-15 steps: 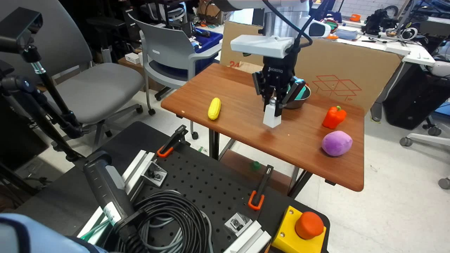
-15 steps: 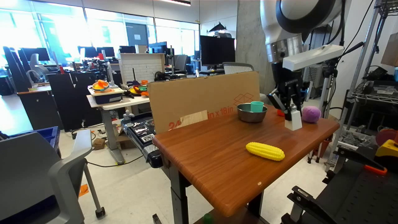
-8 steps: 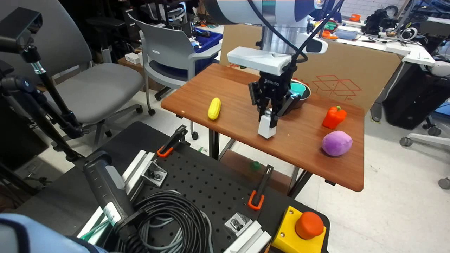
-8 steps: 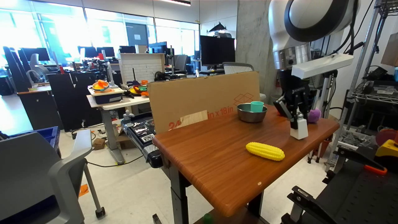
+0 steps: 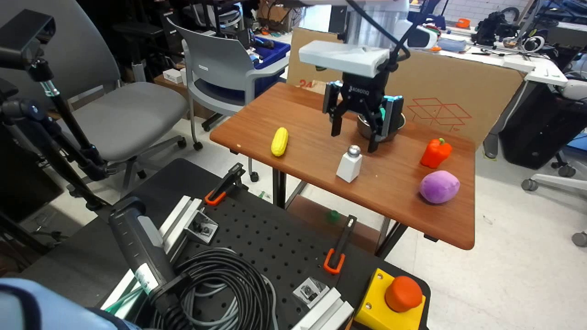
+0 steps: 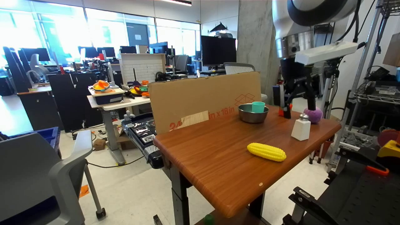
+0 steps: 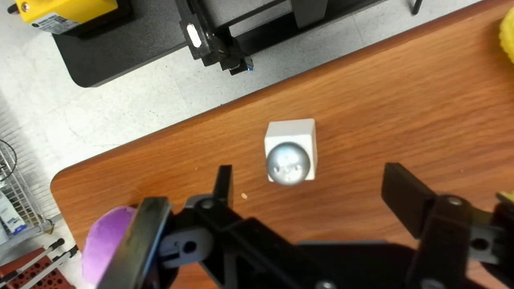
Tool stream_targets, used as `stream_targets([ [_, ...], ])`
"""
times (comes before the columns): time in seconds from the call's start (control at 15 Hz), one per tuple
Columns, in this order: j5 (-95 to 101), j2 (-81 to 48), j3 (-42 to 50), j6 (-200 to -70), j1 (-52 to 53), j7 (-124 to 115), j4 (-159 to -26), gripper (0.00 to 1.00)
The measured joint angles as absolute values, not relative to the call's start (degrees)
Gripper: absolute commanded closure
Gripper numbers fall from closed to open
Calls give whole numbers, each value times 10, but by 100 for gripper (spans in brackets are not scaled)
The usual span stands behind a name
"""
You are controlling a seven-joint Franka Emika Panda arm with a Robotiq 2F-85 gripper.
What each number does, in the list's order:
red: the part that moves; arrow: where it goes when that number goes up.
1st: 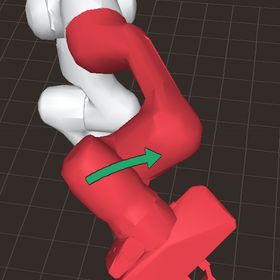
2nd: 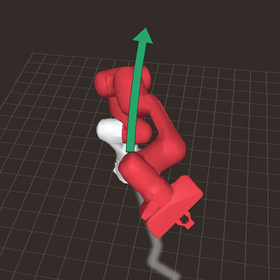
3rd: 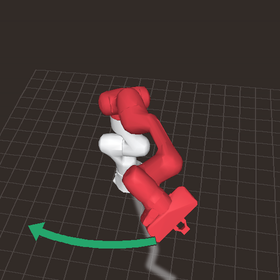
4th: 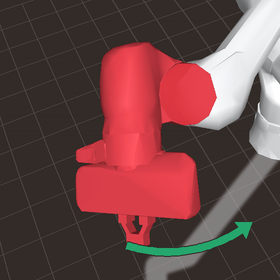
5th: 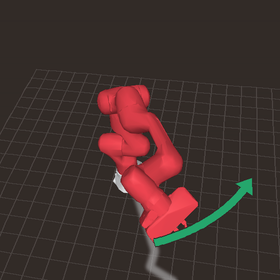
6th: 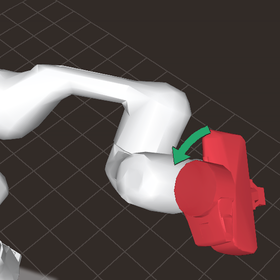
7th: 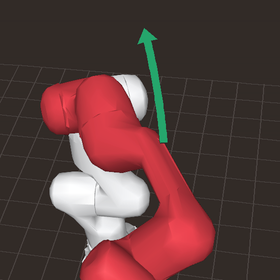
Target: Move the salt shaker forward
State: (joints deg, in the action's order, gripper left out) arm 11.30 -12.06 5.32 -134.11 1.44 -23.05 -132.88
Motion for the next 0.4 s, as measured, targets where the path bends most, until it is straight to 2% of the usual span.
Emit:
stream_targets([
  [0.2,110,-81,42,-1272,21,-228,-1295,0],
  [0.4,110,-86,42,-1275,18,-228,-1302,0],
])
